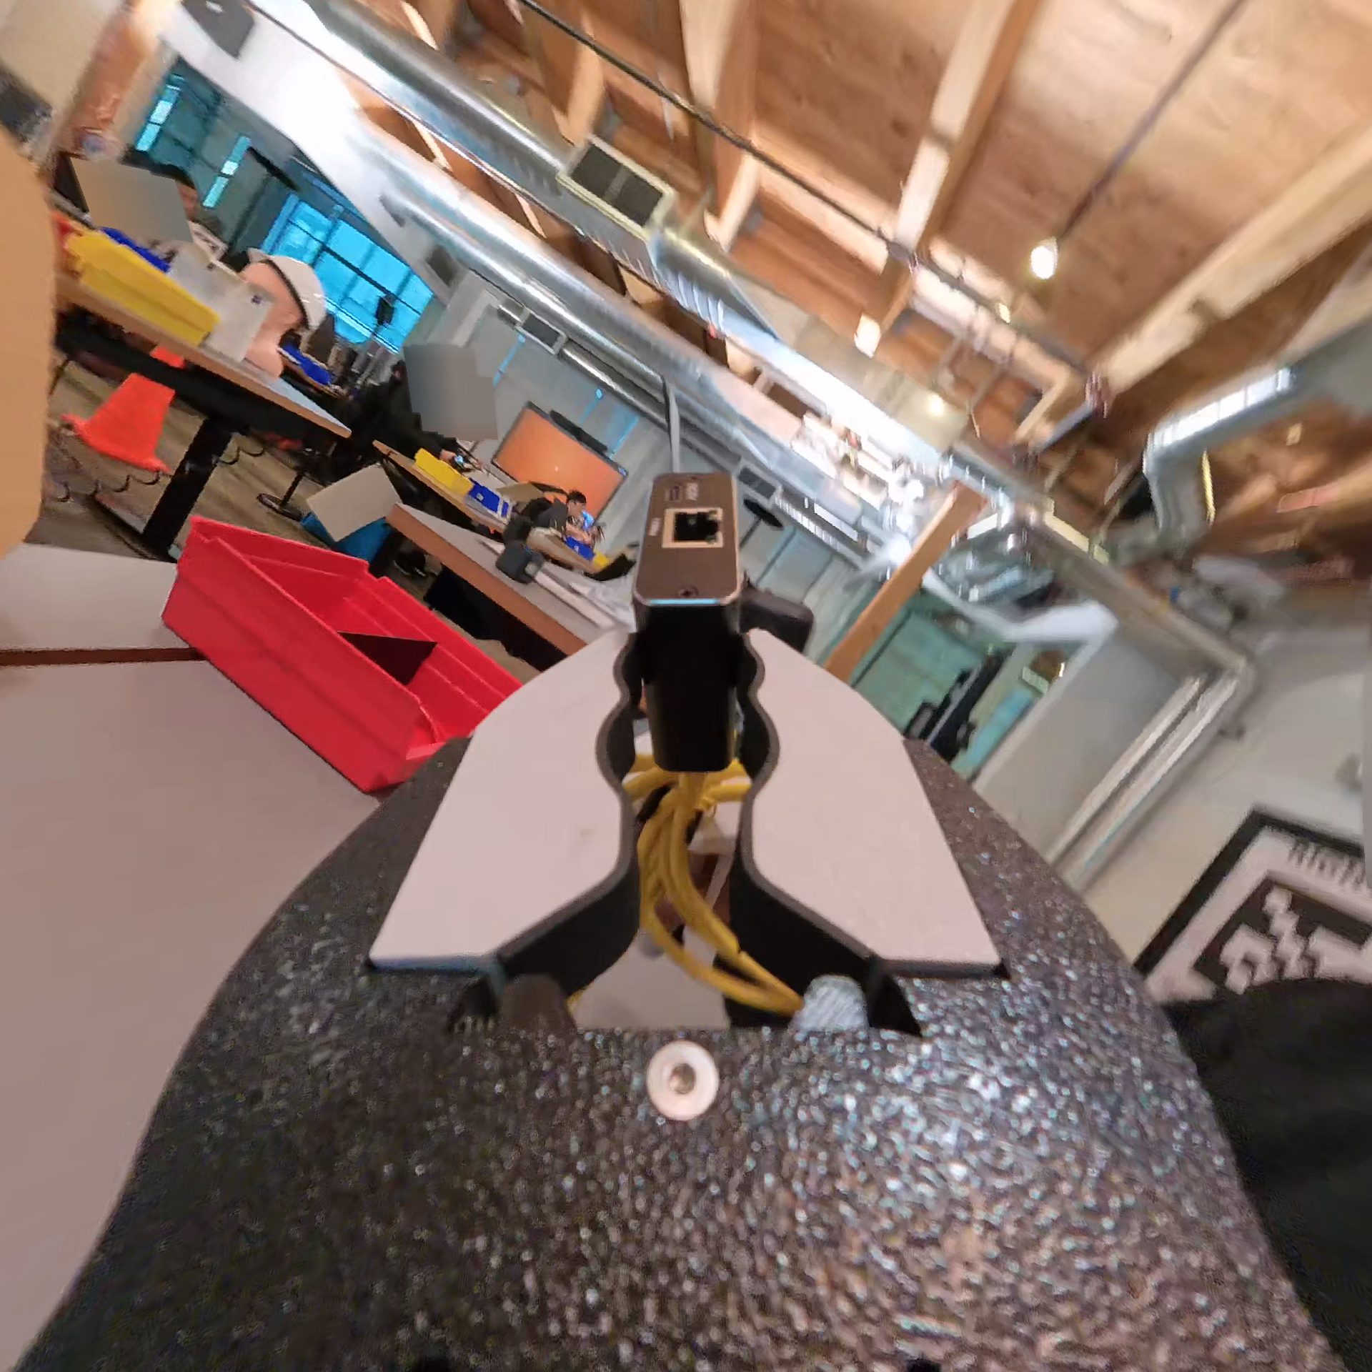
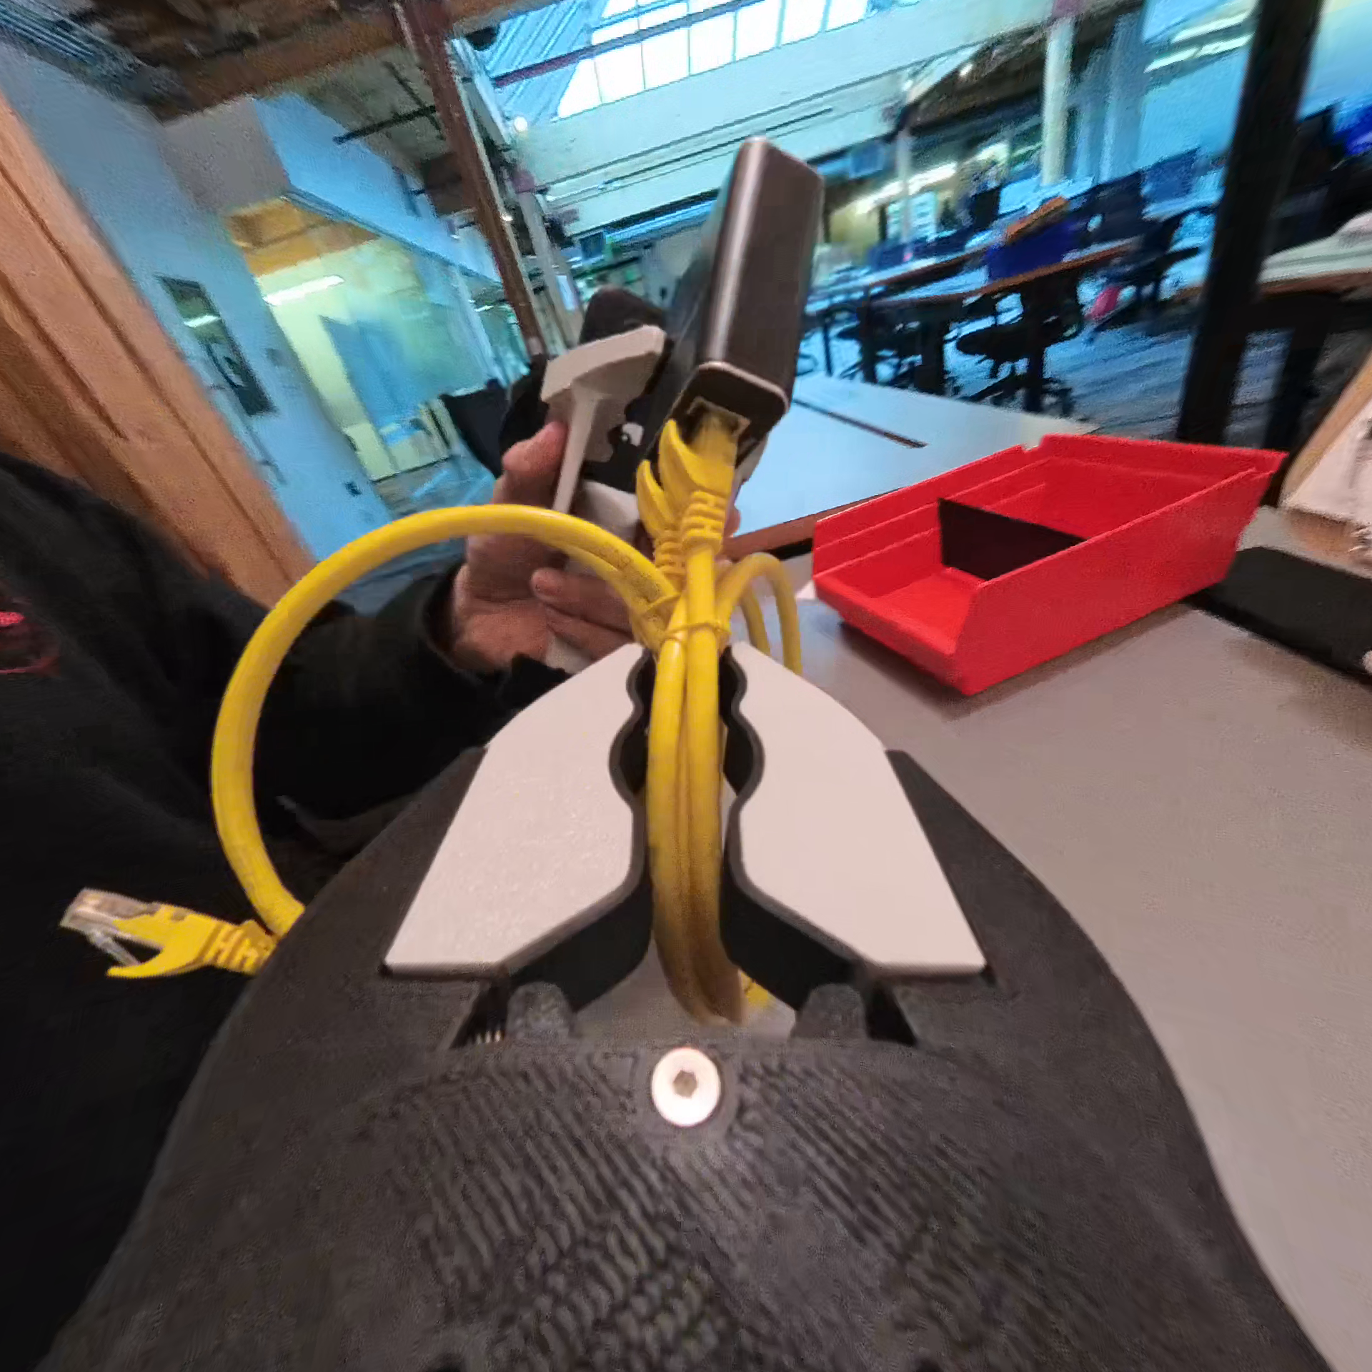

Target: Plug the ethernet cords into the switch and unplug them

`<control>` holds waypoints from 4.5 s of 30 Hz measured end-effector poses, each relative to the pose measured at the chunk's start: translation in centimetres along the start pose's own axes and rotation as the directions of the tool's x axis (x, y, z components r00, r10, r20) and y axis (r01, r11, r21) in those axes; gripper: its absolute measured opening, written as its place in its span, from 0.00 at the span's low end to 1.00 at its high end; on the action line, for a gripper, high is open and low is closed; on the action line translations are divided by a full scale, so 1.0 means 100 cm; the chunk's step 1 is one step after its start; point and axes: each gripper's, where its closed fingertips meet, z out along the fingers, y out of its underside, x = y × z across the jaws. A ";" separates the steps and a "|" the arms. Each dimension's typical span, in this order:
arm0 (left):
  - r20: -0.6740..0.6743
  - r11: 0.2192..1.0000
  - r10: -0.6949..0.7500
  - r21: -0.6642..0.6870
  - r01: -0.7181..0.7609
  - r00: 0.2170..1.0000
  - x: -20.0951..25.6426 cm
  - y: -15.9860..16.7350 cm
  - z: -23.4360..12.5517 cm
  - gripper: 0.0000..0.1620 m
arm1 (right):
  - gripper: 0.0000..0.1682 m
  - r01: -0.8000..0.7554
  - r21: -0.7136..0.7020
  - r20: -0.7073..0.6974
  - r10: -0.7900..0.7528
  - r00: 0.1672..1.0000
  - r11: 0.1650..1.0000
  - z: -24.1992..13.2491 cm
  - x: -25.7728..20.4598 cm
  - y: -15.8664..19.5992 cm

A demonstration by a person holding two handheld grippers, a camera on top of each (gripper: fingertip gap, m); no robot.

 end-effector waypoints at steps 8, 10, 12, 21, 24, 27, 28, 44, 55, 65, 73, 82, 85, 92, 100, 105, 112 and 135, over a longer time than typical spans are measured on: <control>-0.145 0.722 0.605 -0.315 -0.616 0.783 0.020 0.018 -0.021 0.43 | 0.09 -0.303 -0.299 0.304 0.391 0.869 0.905 -0.036 -0.021 0.015; -0.245 0.553 0.688 -0.435 -0.711 0.684 0.019 0.031 -0.028 0.53 | 0.09 -0.287 -0.389 0.284 0.410 0.867 0.875 -0.040 -0.021 0.025; -0.330 0.444 0.687 -0.516 -0.733 0.648 0.018 0.045 -0.032 0.59 | 0.09 -0.267 -0.451 0.312 0.431 0.847 0.852 -0.042 -0.029 0.029; -0.495 0.291 0.644 -0.547 -0.785 0.584 0.016 0.090 -0.026 0.60 | 0.09 -0.222 -0.579 0.378 0.500 0.779 0.784 -0.030 -0.055 0.041; -0.526 0.290 0.633 -0.519 -0.804 0.568 0.021 0.096 -0.028 0.52 | 0.09 -0.214 -0.581 0.389 0.499 0.775 0.785 -0.030 -0.056 0.043; -0.491 0.306 0.690 -0.469 -0.829 0.532 0.020 0.086 -0.026 0.47 | 0.09 -0.213 -0.551 0.414 0.486 0.770 0.807 -0.035 -0.054 0.038; -0.476 0.321 0.695 -0.465 -0.825 0.539 0.020 0.082 -0.026 0.48 | 0.09 -0.224 -0.538 0.420 0.489 0.765 0.813 -0.036 -0.053 0.036; -0.450 0.417 0.667 -0.435 -0.798 0.594 0.024 0.088 -0.028 0.46 | 0.09 -0.191 -0.556 0.424 0.474 0.772 0.809 -0.042 -0.050 0.041; -0.431 0.450 0.669 -0.414 -0.792 0.605 0.027 0.085 -0.030 0.47 | 0.09 -0.194 -0.572 0.416 0.485 0.769 0.797 -0.044 -0.048 0.042; -0.479 0.384 0.678 -0.415 -0.825 0.557 0.028 0.098 -0.033 0.46 | 0.10 -0.164 -0.587 0.419 0.471 0.776 0.793 -0.041 -0.052 0.048; -0.518 0.433 0.625 -0.392 -0.811 0.584 0.033 0.099 -0.043 0.46 | 0.25 -0.238 -0.372 0.346 0.372 0.861 0.897 -0.045 -0.021 0.010; -0.540 0.471 0.601 -0.357 -0.807 0.590 0.037 0.098 -0.038 0.46 | 0.32 -0.231 -0.422 0.362 0.397 0.844 0.877 -0.006 -0.045 0.009; -0.554 0.468 0.590 -0.359 -0.807 0.588 0.038 0.099 -0.040 0.46 | 0.27 -0.310 -0.485 0.352 0.506 0.787 0.818 -0.002 -0.051 0.008; -0.586 0.471 0.568 -0.343 -0.812 0.578 0.041 0.100 -0.044 0.46 | 0.15 -0.253 -0.644 0.328 0.559 0.762 0.722 -0.008 -0.059 0.021; -0.606 0.464 0.565 -0.327 -0.823 0.560 0.041 0.102 -0.044 0.46 | 0.10 -0.228 -0.718 0.297 0.585 0.755 0.658 -0.003 -0.061 0.028; -0.596 0.470 0.566 -0.334 -0.817 0.570 0.038 0.098 -0.050 0.46 | 0.10 -0.304 -0.693 0.279 0.631 0.724 0.654 0.005 -0.059 0.027; -0.633 0.421 0.531 -0.379 -0.824 0.563 0.034 0.118 -0.057 0.46 | 0.11 -0.292 -0.773 0.178 0.633 0.753 0.564 0.003 -0.061 0.049; -0.666 0.414 0.525 -0.344 -0.843 0.530 0.038 0.128 -0.057 0.46 | 0.09 -0.247 -0.825 0.137 0.603 0.786 0.508 -0.006 -0.067 0.057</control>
